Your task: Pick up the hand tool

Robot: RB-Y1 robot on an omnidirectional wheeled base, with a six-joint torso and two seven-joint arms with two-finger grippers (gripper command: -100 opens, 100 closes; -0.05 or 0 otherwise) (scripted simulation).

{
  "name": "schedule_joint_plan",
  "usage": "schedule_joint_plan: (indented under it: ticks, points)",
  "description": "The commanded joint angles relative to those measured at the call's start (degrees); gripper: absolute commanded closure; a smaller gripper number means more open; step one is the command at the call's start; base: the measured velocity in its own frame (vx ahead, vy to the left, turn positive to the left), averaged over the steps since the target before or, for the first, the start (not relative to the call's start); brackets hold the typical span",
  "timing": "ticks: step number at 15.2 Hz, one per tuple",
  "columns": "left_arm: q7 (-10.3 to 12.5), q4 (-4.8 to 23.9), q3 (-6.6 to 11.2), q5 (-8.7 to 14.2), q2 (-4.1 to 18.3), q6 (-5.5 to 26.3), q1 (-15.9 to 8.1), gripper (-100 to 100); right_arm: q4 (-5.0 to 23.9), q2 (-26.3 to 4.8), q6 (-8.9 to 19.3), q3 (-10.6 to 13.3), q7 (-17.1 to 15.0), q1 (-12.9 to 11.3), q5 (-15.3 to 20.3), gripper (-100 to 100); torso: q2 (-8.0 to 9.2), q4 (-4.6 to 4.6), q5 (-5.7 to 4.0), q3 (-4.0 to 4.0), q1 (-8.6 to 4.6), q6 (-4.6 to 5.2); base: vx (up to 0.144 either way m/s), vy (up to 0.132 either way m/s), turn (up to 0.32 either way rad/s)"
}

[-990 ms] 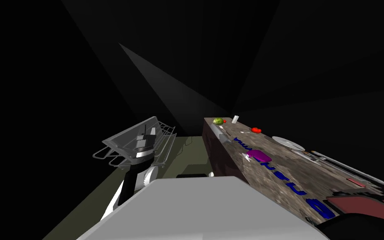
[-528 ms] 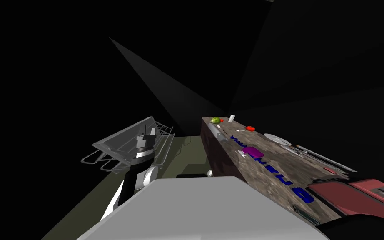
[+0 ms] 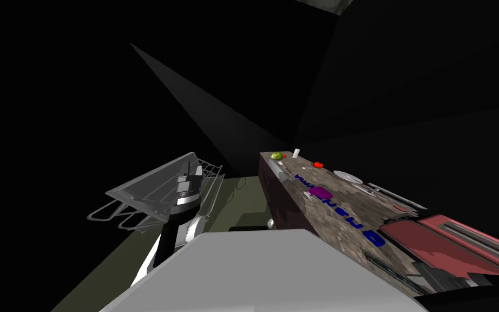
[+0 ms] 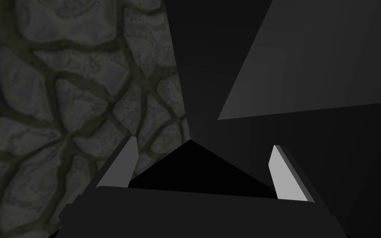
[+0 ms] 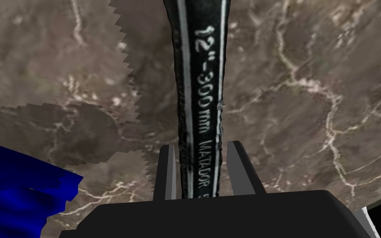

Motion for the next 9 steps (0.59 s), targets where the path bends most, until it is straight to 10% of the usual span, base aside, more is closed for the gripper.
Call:
schedule_joint_plan:
  ticks: [1,9]
  points:
    - [0.0,0.0,0.00,0.0,0.0,0.0,0.0,0,-1.8,-1.4,0.5,2.9,-1.6,-2.9,-0.5,100,0.00,0.00,0.00,0.00,0.00,0.00,-0.016,-0.005,-0.133]
    - [0.0,0.0,0.00,0.0,0.0,0.0,0.0,0,-2.6,-3.2,0.4,11.0,-3.8,-11.3,-0.7,100,-0.03,0.00,0.04,-0.02,-0.05,0.03,-0.016,-0.006,-0.095]
